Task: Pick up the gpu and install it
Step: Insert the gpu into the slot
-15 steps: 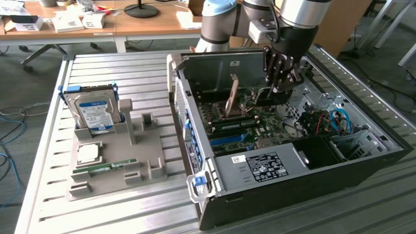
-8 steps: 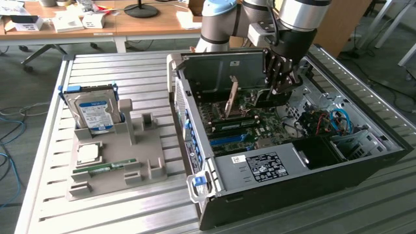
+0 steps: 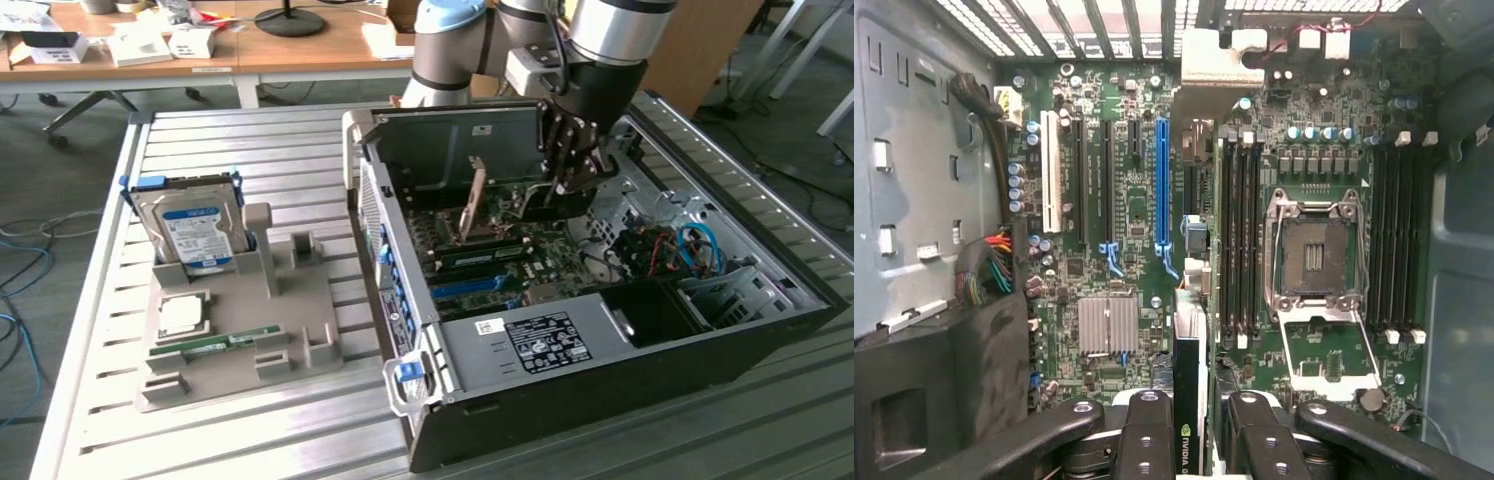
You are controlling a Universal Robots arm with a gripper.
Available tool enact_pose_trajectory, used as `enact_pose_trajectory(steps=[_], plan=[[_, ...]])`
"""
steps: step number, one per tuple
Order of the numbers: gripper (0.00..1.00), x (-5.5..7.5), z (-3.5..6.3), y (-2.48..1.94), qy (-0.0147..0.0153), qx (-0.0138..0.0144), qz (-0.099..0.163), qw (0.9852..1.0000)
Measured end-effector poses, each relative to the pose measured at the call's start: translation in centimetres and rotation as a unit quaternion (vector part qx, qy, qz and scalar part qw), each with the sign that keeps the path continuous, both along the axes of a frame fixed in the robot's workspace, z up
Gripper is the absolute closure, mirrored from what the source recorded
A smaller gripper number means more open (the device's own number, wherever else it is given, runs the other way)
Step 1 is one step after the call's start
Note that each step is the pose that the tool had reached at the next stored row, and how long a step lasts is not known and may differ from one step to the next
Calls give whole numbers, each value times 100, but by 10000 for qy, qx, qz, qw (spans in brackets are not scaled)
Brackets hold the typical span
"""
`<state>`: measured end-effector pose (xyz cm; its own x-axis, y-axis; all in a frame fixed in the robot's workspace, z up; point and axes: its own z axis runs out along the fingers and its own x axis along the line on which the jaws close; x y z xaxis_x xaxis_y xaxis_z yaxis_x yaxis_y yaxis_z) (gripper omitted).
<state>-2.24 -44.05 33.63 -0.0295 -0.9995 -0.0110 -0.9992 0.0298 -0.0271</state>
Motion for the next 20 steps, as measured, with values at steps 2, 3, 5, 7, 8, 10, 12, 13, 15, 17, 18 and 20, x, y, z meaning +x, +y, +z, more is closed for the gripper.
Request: enact_pose_trajectory(steps=[2, 3, 5, 7, 8, 10, 12, 13, 15, 17, 18, 20], plan=[[74, -24, -3, 0, 0, 0, 0, 10000], [74, -34, -3, 0, 1, -1, 1, 10000], [74, -52, -4, 0, 0, 0, 0, 10000], [74, -58, -5, 0, 0, 0, 1, 10000], [74, -59, -5, 0, 0, 0, 1, 10000], [74, -63, -4, 0, 0, 0, 0, 10000], [74, -63, -4, 0, 0, 0, 1, 10000], [74, -65, -4, 0, 0, 0, 1, 10000], [74, -79, -4, 0, 0, 0, -1, 10000], [74, -105, -4, 0, -2, 0, 0, 10000], [74, -121, -4, 0, -3, -1, 0, 10000], [74, -152, -4, 0, -5, 0, 0, 10000]])
